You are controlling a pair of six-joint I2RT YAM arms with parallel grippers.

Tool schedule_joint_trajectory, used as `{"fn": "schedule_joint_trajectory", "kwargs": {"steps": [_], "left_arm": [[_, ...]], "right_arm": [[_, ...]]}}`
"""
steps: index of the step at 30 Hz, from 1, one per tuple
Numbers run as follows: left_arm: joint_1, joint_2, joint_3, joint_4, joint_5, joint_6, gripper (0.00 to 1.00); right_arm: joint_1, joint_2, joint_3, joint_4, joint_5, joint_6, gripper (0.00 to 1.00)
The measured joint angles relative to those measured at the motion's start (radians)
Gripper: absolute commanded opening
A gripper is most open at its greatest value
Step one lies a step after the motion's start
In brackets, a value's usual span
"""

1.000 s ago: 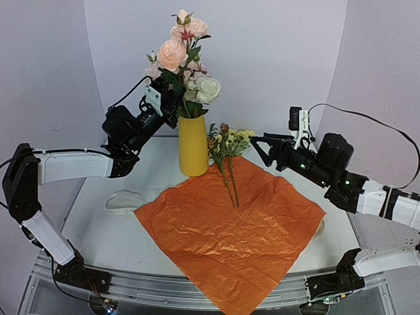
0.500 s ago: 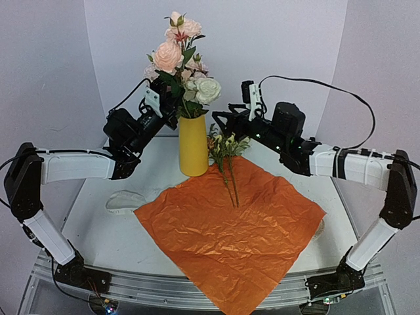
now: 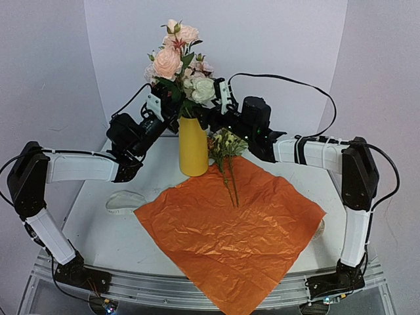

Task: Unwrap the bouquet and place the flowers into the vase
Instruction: Insert the fake flower into the vase.

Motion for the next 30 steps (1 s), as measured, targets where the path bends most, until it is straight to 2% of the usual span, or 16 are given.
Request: {"fn": "schedule_joint_trajectory", "kwargs": {"steps": [4,14,16,21,30], "left_arm": [[0.0,0.003,0.0,0.008,0.0,-0.003,0.0],[-0.002,0.037,0.031,0.016,-0.013,0.029,0.0],[-0.002,0.047,0.046,0.016,-0.019,0.04,0.0],[0.0,0.054,0.061,0.006,-0.027,0.043,0.0],[0.003,0.013,0.061,-0.073,-0.002,-0.032,0.0]], "right_arm": [[0.0,0.094,0.125,0.0,0.066,0.005,0.76],[0.0,0.106,0.174,0.001,0.155,0.02,0.67],[0.0,0.106,0.174,0.0,0.159,0.023,0.67],[0.0,0.106,0.174,0.001,0.149,0.029,0.57],[0.0,0.106,0.172,0.002,0.09,0.032,0.57]]}}
